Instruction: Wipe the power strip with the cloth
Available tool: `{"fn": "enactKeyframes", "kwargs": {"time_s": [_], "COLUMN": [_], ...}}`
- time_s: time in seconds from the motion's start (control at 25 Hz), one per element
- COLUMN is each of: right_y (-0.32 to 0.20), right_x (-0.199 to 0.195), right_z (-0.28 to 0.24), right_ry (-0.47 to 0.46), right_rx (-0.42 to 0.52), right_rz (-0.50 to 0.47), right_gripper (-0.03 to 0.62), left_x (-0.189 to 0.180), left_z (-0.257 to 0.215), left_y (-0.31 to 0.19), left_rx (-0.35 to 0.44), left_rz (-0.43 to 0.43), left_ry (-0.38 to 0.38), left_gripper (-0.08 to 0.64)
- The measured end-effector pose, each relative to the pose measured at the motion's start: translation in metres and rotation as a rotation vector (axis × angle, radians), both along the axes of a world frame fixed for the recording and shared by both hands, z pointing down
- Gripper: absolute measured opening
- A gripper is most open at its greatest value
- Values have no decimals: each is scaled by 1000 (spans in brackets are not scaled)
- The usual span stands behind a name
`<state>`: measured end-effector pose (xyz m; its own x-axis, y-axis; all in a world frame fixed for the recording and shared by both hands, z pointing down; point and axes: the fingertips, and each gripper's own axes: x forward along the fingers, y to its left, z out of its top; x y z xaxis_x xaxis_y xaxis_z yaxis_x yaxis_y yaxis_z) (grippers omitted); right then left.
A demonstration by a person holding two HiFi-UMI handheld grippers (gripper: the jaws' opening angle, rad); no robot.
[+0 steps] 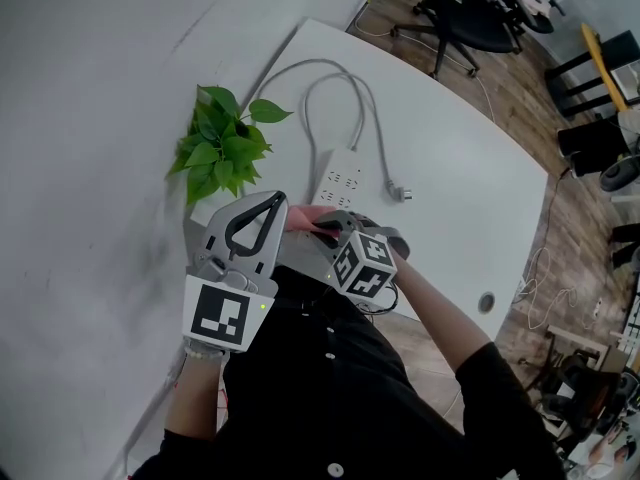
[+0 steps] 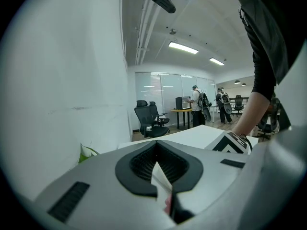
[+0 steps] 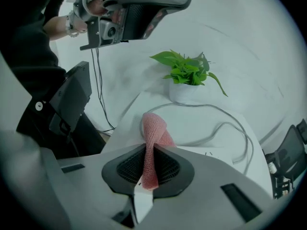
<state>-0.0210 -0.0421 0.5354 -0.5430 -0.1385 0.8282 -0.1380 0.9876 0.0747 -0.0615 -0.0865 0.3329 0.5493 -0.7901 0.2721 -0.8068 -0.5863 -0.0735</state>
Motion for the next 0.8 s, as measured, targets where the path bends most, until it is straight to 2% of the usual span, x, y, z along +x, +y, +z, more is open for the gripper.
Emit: {"fn": "enactKeyframes", "kwargs": {"time_s": [0.36,0.52,0.8], "right_y": [50,63,50], "right_x": [-5,-3,6], "right_z": [3,1,-16], "right_ry": [-23,-24,-74], "right_rx": [-127,-150,-94], "right_rz": [-94,-123,-14], "right_gripper": [57,57,57], "left_x": [2,4,8], "left_z": [2,3,3], "left_y": [1,2,1], "left_rx": [0,-3,1], "left_rz": [11,16,37], "left_ry": [-6,-4,-3], "left_gripper": [12,12,12]}}
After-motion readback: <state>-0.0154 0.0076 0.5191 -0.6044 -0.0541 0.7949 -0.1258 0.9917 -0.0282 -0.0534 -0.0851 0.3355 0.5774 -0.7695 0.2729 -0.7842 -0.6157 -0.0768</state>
